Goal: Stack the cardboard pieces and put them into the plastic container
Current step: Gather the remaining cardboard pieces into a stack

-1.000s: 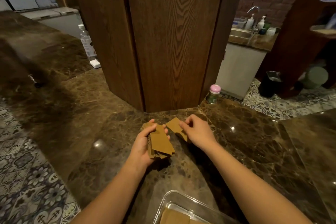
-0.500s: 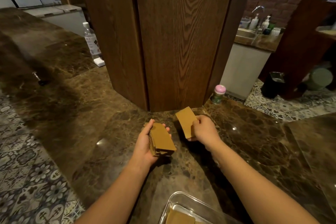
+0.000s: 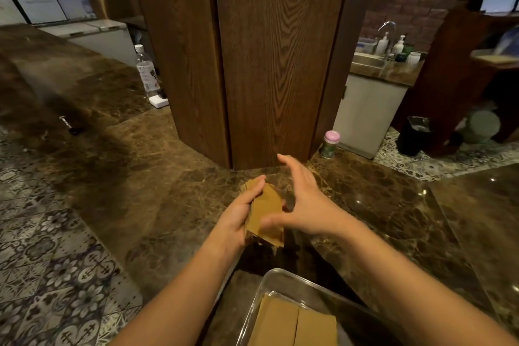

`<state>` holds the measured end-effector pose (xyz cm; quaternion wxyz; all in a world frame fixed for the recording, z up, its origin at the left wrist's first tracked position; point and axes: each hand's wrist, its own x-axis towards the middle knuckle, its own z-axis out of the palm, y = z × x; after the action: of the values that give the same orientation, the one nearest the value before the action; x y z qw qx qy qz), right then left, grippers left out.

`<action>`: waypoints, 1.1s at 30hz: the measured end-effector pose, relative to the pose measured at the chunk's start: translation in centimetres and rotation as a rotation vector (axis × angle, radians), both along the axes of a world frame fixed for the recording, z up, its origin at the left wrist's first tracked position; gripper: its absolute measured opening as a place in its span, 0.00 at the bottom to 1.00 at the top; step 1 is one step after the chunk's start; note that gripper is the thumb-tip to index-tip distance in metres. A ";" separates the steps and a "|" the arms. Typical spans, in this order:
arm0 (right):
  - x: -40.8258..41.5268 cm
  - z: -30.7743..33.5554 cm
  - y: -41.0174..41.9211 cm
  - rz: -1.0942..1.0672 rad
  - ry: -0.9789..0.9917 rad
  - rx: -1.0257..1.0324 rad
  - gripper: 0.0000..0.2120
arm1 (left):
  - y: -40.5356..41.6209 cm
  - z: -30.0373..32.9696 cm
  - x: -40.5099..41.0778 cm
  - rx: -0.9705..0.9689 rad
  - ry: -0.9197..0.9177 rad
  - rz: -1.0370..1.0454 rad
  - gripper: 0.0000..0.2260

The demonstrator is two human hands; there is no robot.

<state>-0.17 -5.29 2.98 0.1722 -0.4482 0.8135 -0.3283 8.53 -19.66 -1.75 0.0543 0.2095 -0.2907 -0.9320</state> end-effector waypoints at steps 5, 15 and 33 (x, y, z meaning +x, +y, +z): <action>1.4 1.4 0.7 0.339 0.237 0.202 0.69 | 2.6 1.8 0.4 -0.041 0.047 -0.195 0.28; 3.5 1.7 5.3 0.340 0.196 0.147 0.66 | 5.6 1.2 2.6 -0.054 0.034 -0.328 0.20; 4.2 2.4 9.5 0.305 0.142 0.057 0.65 | 8.9 3.1 4.2 -0.045 0.121 -0.363 0.14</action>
<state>4.05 4.16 5.41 0.1747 -0.5834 0.7552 -0.2426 12.72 -10.76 1.30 -0.0924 0.0962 -0.3408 -0.9306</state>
